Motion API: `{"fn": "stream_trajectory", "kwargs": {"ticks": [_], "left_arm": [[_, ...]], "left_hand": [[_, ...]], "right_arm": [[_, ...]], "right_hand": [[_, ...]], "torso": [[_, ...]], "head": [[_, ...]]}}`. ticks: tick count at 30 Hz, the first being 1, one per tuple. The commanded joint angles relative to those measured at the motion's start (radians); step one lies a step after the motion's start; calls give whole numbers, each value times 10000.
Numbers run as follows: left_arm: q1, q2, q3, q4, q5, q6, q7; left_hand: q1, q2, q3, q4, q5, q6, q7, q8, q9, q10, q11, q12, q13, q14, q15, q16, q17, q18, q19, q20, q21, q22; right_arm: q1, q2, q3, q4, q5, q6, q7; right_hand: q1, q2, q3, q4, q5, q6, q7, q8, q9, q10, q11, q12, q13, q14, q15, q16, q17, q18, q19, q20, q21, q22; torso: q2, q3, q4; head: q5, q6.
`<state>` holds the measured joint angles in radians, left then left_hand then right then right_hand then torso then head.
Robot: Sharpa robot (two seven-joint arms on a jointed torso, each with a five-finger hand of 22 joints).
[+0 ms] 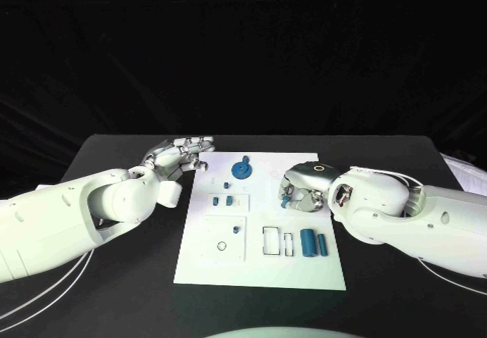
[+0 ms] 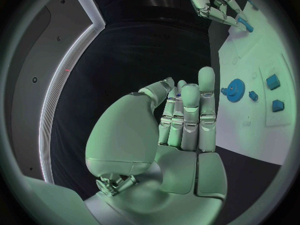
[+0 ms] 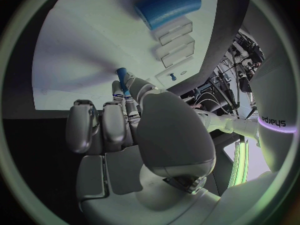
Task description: Assemble the parts on the task board
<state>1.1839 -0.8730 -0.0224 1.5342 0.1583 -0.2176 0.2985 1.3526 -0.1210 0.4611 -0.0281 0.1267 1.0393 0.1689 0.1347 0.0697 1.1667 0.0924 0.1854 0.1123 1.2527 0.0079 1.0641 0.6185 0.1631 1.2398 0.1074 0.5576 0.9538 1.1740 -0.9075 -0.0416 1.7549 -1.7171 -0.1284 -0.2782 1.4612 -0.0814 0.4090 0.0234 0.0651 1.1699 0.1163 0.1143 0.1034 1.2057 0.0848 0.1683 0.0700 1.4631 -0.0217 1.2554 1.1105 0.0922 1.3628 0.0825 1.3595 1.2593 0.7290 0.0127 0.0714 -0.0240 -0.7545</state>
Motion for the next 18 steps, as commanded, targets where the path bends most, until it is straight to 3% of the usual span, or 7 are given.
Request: {"fn": "stream_trajectory", "kwargs": {"ticks": [1,7,13,18], "left_arm": [[0,5,6,9,-35,211,13],[-1,5,4,-4,-35,223,-9],[-3,10,-1,-15,-35,237,-26],[-6,31,-4,-39,-35,258,-35]], "left_hand": [[76,26,-51,-12,37,-20,37,25,-13,-65,24,39,11,-67,19,-61,-10,165,-52,9,-49,-11],[96,38,-62,-28,37,-17,34,32,-11,-73,21,63,16,-76,18,-60,-31,170,-56,10,-74,-29],[96,38,-62,-28,37,-17,34,32,-11,-73,21,63,16,-76,18,-60,-31,170,-56,10,-74,-29],[96,38,-62,-28,37,-17,34,32,-11,-73,21,63,16,-76,18,-60,-31,170,-56,10,-74,-29]], "right_arm": [[-6,-19,3,147,-72,-631,96],[27,-218,37,533,209,-907,96],[211,-464,89,1113,550,-944,15],[264,-251,105,1529,834,-927,81]], "right_hand": [[50,232,61,44,-12,75,4,33,32,458,-357,-56,121,376,-61,68,2,-174,86,-18,47,25],[-177,207,70,155,-36,90,-26,42,69,503,-362,-146,124,372,-63,81,4,-178,89,-17,68,53],[-220,190,72,172,-36,83,-27,38,76,502,-361,-175,121,372,-63,86,7,-181,94,-17,77,66],[-239,181,77,178,-29,72,-23,32,79,495,-359,-198,118,372,-62,88,5,-181,93,-17,79,69]], "torso": [[2,4,0],[-13,-6,1],[-16,-10,1],[-10,-9,2]], "head": [[-11,-8],[-11,-9],[7,-6],[86,-11]]}}
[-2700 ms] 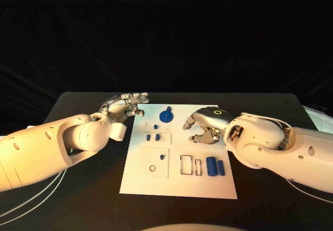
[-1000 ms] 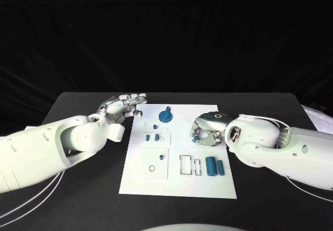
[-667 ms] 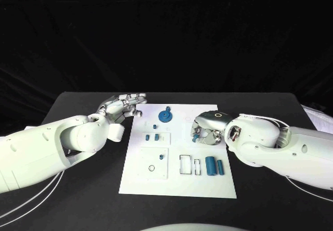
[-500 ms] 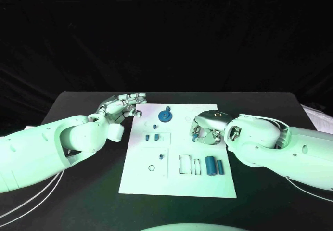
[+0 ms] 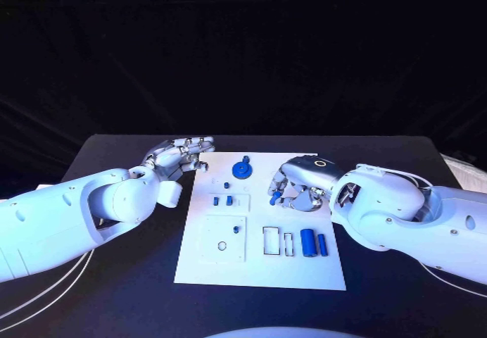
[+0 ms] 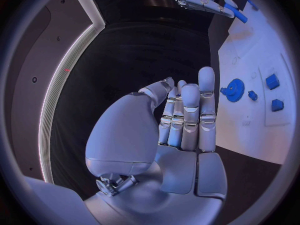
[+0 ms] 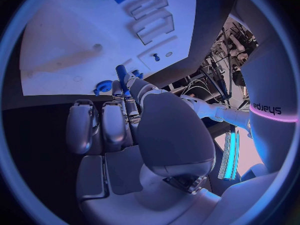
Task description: Assemble the parts on the task board
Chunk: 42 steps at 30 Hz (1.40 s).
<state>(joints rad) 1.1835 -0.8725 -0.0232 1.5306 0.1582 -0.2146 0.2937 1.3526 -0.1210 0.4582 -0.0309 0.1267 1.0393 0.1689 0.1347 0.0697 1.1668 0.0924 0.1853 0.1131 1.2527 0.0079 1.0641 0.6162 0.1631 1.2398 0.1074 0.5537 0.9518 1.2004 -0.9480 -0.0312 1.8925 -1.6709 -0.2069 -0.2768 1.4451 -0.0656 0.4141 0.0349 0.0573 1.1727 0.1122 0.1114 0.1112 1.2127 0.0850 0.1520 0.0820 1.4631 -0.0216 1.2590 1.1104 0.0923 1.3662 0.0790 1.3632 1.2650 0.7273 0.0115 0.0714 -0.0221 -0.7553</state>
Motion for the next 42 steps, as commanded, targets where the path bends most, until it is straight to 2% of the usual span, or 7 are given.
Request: {"fn": "stream_trajectory", "kwargs": {"ticks": [1,11,19,25,29,37,42], "left_arm": [[-3,30,4,-5,-34,232,9],[-8,87,2,-11,-34,274,-25],[-8,115,2,-12,-34,283,-37],[-6,99,2,5,-34,264,-42],[-6,91,2,11,-34,266,-40],[-6,84,3,7,-34,266,-43],[-6,79,3,8,-34,268,-43]], "left_hand": [[96,38,-34,0,37,-17,34,32,-11,-73,21,63,9,-77,18,-60,-9,170,-56,10,-34,-9],[96,38,-34,0,37,-17,34,32,-11,-73,21,63,9,-77,18,-60,-9,170,-56,10,-34,-9],[96,38,-34,0,37,-17,34,32,-11,-73,21,63,9,-77,18,-60,-9,170,-56,10,-34,-9],[112,40,-48,-17,36,-23,36,35,-12,-89,22,81,11,-89,17,-64,-36,170,-53,10,-37,-12],[112,40,-48,-17,36,-23,36,35,-12,-89,22,81,11,-89,17,-64,-36,170,-53,10,-37,-12],[112,40,-48,-17,36,-23,36,35,-12,-89,22,81,11,-89,17,-64,-36,170,-53,10,-37,-12],[112,40,-48,-17,36,-23,36,35,-12,-89,22,81,11,-89,17,-64,-36,170,-53,10,-37,-12]], "right_arm": [[-16,314,3,205,445,-117,102],[-379,1831,-22,-29,713,74,456],[-739,2602,-100,-618,749,349,670],[-925,2915,-149,-892,664,639,654],[-1003,3022,-172,-1016,558,764,623],[-1054,3090,-193,-1220,333,865,530],[-1063,3140,-206,-1298,295,1223,440]], "right_hand": [[-82,21,28,64,51,40,21,59,2,422,-360,-41,-3,371,-63,50,3,-181,59,18,42,11],[-92,31,73,46,113,2,40,37,12,405,-348,-110,-10,366,-56,40,-24,-172,32,20,22,-21],[-94,24,92,21,160,-20,57,24,18,397,-336,-150,-13,361,-49,29,-47,-163,5,23,0,-55],[-99,21,100,8,181,-35,67,16,21,387,-328,-174,-15,356,-44,15,-70,-157,-13,26,-16,-80],[-100,20,101,6,184,-37,68,15,22,386,-327,-177,-15,355,-43,13,-74,-156,-17,27,-20,-85],[-100,20,101,6,184,-37,68,15,22,386,-327,-177,-15,355,-43,13,-74,-156,-17,27,-20,-85],[-103,20,104,0,191,-40,71,13,24,386,-324,-186,-16,354,-41,11,-77,-154,-22,28,-23,-90]], "torso": [[9,8,0],[19,-14,33],[27,-16,-2],[33,-1,-5],[25,-6,9],[21,0,-3],[19,3,6]], "head": [[99,-15],[249,-76],[400,-131],[419,-194],[438,-228],[469,-285],[472,-329]]}}
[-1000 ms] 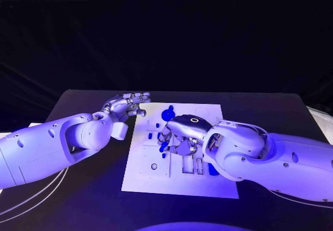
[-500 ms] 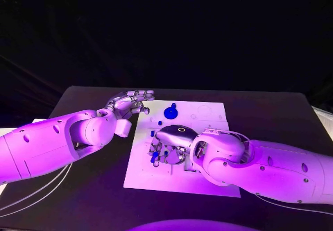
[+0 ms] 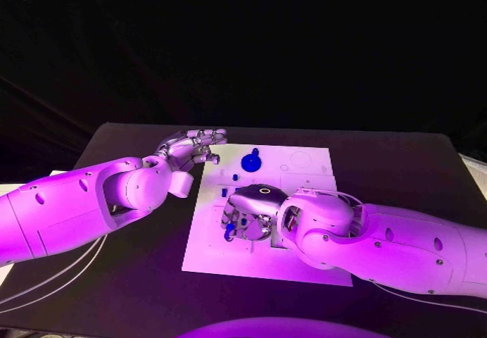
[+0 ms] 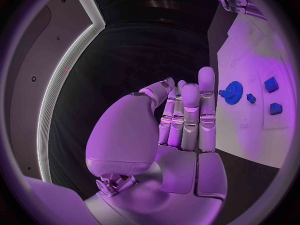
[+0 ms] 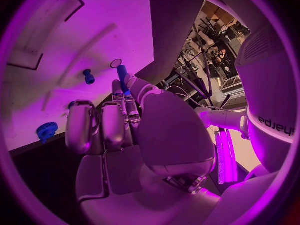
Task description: Assemble the parts on the task board
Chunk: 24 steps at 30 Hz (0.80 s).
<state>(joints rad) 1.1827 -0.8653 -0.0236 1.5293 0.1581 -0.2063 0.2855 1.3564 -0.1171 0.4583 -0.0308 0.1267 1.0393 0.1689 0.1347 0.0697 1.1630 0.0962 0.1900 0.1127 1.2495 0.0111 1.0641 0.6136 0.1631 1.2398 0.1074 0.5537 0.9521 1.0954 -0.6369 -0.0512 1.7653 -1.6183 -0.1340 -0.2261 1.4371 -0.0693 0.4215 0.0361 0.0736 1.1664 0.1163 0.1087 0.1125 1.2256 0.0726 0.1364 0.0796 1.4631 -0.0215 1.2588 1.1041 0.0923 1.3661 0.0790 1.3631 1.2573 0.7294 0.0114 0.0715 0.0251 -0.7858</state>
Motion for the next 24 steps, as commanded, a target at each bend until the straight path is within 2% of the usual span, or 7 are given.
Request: {"fn": "stream_trajectory", "kwargs": {"ticks": [1,17,24], "left_arm": [[2,5,7,21,-33,185,40],[2,1,6,27,-33,185,31],[2,1,6,29,-34,189,26]], "left_hand": [[74,1,-49,-17,36,-23,36,35,-12,-52,-15,35,16,-57,-15,-64,-9,171,-53,10,-38,-15],[74,1,-49,-17,36,-23,36,35,-12,-52,-15,35,16,-57,-15,-64,-9,171,-53,10,-38,-15],[74,1,-49,-17,36,-23,36,35,-12,-52,-15,35,16,-57,-15,-64,-9,171,-53,10,-38,-15]], "right_arm": [[-16,39,-10,-44,-253,554,-97],[-107,271,-67,-257,-779,860,-419],[-161,343,-88,-268,-956,877,-502]], "right_hand": [[-23,57,30,-12,28,22,30,40,12,257,-200,-30,8,354,-42,12,-16,-155,-21,28,-22,-14],[-35,57,29,-13,24,23,32,40,15,260,-196,-37,9,351,-39,5,-27,-154,-24,30,-25,-17],[-35,57,29,-13,24,23,32,40,15,260,-196,-37,9,351,-39,5,-27,-154,-24,30,-25,-17]], "torso": [[0,6,1],[-2,16,-9],[-6,7,-4]], "head": [[5,-34],[8,-101],[-2,-103]]}}
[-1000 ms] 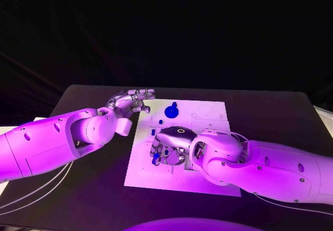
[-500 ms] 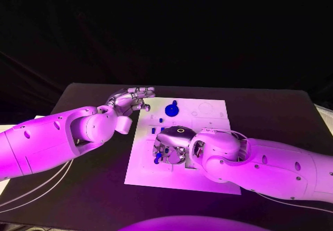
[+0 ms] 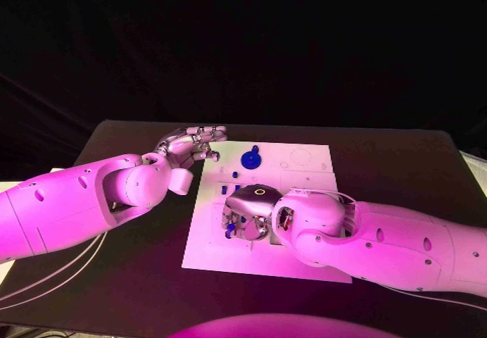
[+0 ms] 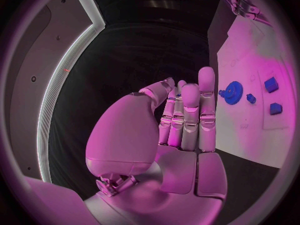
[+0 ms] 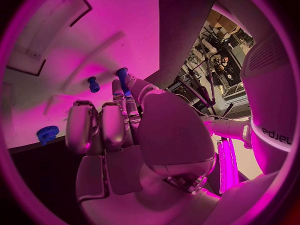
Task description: Assemble the parts on the task board
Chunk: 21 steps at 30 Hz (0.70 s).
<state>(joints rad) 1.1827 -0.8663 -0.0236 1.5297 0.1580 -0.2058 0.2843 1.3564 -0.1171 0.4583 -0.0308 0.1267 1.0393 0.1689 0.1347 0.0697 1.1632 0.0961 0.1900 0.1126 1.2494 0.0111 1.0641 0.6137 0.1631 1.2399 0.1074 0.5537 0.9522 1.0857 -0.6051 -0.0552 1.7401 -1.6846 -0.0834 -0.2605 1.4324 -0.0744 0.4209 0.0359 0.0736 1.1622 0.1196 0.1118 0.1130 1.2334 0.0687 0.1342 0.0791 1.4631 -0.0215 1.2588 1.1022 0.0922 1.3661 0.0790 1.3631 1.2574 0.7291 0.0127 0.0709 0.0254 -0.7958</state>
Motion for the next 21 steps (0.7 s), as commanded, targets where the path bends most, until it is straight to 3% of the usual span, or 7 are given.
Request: {"fn": "stream_trajectory", "kwargs": {"ticks": [1,5,8,11,13,17,21], "left_arm": [[2,11,6,26,-33,182,37],[2,9,6,30,-33,182,33],[2,9,6,29,-33,179,31],[2,5,6,28,-33,178,26],[2,3,6,26,-33,187,15],[2,2,6,18,-36,213,-4],[2,6,6,15,-44,240,-2]], "left_hand": [[74,1,-49,-17,36,-23,36,35,-12,-53,-15,35,17,-57,-15,-64,-11,170,-54,10,-38,-16],[74,1,-49,-17,36,-23,36,35,-12,-53,-15,35,17,-57,-15,-64,-11,170,-54,10,-38,-16],[74,1,-49,-17,36,-23,36,35,-12,-53,-15,35,17,-57,-15,-64,-11,170,-54,10,-38,-16],[74,1,-49,-17,36,-23,36,35,-12,-53,-15,35,17,-57,-15,-64,-11,170,-54,10,-38,-16],[74,1,-49,-17,36,-23,36,35,-12,-53,-15,35,17,-57,-15,-64,-11,170,-54,10,-38,-16],[74,1,-49,-17,36,-23,36,35,-12,-53,-15,35,17,-57,-15,-64,-11,170,-54,10,-38,-16],[74,1,-49,-17,36,-23,36,35,-12,-53,-15,35,17,-57,-15,-64,-11,170,-54,10,-38,-16]], "right_arm": [[-67,34,-50,-14,-315,384,-171],[-73,50,-59,-8,-329,432,-209],[-74,38,-64,-15,-276,390,-208],[-74,8,-67,-13,-225,134,-139],[-75,-24,-68,20,-180,-349,-11],[-77,-185,-70,211,-216,-1588,307],[-74,-534,-67,468,-42,-2628,562]], "right_hand": [[6,103,31,-15,17,66,-1,10,13,185,-157,-20,15,350,-37,4,-11,-153,-25,31,-25,-17],[-139,-17,-48,0,57,-67,46,-67,1,75,-110,-141,-6,336,2,-20,-55,-144,-67,53,-58,-62],[-638,-539,-371,172,585,-981,378,-503,-202,-1005,229,-698,-172,266,305,-159,-264,-92,-292,238,-278,-359],[-778,-801,-865,159,742,-1962,473,-501,-419,-2138,430,-698,-165,100,438,-546,-791,87,-782,429,-813,-1072],[-775,-775,-1215,157,784,-2279,476,-467,-453,-2598,482,-603,-129,-28,501,-888,-1228,219,-1144,495,-1250,-1617],[-681,-767,-1684,115,685,-2413,304,-468,-444,-2710,482,-359,-103,-89,480,-1160,-1566,264,-1255,509,-1484,-1884],[-541,-623,-1997,102,705,-2208,360,-398,-400,-2577,416,-23,-74,-61,432,-1222,-1628,256,-1175,472,-1506,-1888]], "torso": [[-3,-6,2],[2,-8,7],[-8,-7,0],[-7,-6,-7],[-3,-2,-4],[-5,10,-5],[-11,4,-14]], "head": [[-5,-2],[-5,-1],[-9,6],[-21,17],[-31,26],[-70,45],[-74,45]]}}
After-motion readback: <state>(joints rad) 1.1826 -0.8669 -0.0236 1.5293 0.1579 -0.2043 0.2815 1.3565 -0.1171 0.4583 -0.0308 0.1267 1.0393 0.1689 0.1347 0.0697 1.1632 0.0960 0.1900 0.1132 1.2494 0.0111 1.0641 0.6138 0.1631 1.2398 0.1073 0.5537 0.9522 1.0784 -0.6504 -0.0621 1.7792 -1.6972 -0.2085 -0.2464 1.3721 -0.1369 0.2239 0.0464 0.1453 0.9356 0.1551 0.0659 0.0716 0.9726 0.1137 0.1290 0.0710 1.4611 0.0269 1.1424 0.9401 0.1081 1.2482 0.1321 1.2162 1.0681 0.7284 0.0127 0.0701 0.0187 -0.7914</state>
